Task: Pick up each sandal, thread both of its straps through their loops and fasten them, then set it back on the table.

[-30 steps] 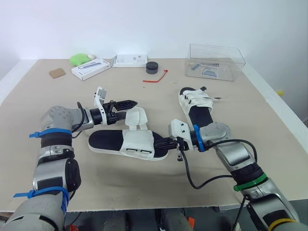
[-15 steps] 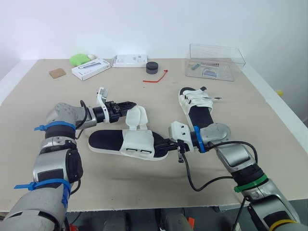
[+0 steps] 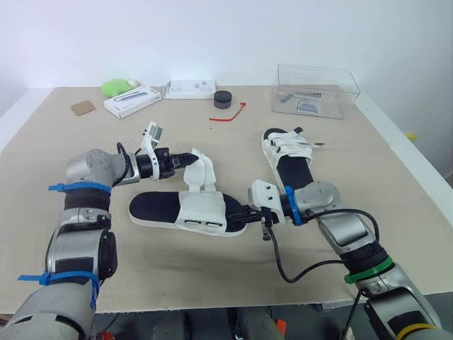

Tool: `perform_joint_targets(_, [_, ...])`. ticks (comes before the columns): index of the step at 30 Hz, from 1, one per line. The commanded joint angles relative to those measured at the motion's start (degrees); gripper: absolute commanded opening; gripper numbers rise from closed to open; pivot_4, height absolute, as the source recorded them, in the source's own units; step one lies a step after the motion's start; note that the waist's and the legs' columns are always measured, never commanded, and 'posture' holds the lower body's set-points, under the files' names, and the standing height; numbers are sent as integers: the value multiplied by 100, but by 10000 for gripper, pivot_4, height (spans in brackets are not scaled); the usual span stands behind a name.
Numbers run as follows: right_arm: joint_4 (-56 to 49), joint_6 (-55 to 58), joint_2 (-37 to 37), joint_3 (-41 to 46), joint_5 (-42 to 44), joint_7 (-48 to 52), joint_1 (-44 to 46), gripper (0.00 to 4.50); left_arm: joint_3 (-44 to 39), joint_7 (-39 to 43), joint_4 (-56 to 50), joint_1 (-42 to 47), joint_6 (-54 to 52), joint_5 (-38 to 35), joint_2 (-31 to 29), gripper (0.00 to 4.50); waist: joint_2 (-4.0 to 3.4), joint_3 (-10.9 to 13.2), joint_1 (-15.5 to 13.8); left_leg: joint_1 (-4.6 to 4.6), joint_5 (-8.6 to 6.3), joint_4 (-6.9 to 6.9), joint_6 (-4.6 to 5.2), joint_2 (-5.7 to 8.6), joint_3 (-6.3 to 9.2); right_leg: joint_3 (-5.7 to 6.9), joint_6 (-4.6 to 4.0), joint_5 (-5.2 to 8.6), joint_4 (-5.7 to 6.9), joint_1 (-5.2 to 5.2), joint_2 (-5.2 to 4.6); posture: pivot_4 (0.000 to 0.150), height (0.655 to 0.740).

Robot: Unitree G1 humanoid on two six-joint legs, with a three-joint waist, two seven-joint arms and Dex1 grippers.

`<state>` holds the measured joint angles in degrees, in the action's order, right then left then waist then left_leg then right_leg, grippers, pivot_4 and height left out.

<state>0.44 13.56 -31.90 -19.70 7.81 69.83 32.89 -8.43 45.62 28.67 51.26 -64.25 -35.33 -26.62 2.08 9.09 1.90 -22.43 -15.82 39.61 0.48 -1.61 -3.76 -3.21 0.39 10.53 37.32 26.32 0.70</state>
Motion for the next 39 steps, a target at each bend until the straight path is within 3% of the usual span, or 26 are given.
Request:
perform_joint_targets(1, [-67,-56,-29,47,16,40,60,0,273,328,-962,-315,457,111,-203,243,0,0,-7,0,0,0,0,0,2,1,0,0,1,0,-1,1500,7261])
perform_joint_targets(8, [-46,15,34,9,6,28,100,0,126,266,-1636,-650,1024,100,-159,243,0,0,-31,-1,2,6,0,3,-2,2,3,-2,1,-2,-4,1500,7261])
perform_joint_targets(14, [-107,113,100,-23,24,34,161,0,-536,-499,-1113,-363,848,-137,241,243,0,0,-33,0,3,6,3,2,1,5,4,-2,1,-3,-1,1500,7261])
perform_joint_targets(18, [-294,901,474,198,359,-263,573,0,-973,-1020,-784,-138,988,-226,477,243,1,1,-13,-1,4,9,2,-1,-2,2,1,-8,1,-1,1,1500,7261])
perform_joint_targets(30, [952,260,465,110,-95,-367,1063,0,-809,-902,-1101,-339,699,-320,459,243,2,0,-32,-4,4,9,1,6,-5,-1,8,-14,-6,-3,-8,1500,7261])
perform_joint_targets(36, [647,533,447,43,-62,-338,887,0,-887,-1026,-1243,-404,659,-364,430,243,2,0,-27,-5,3,6,2,2,-2,0,7,-14,-5,-2,-6,1500,7261])
perform_joint_targets(39, [113,1214,609,59,141,-493,781,0,-889,-1122,-1408,-465,635,-406,427,243,2,0,-27,-5,3,6,2,2,-1,1,7,-14,-5,-1,-6,1500,7261])
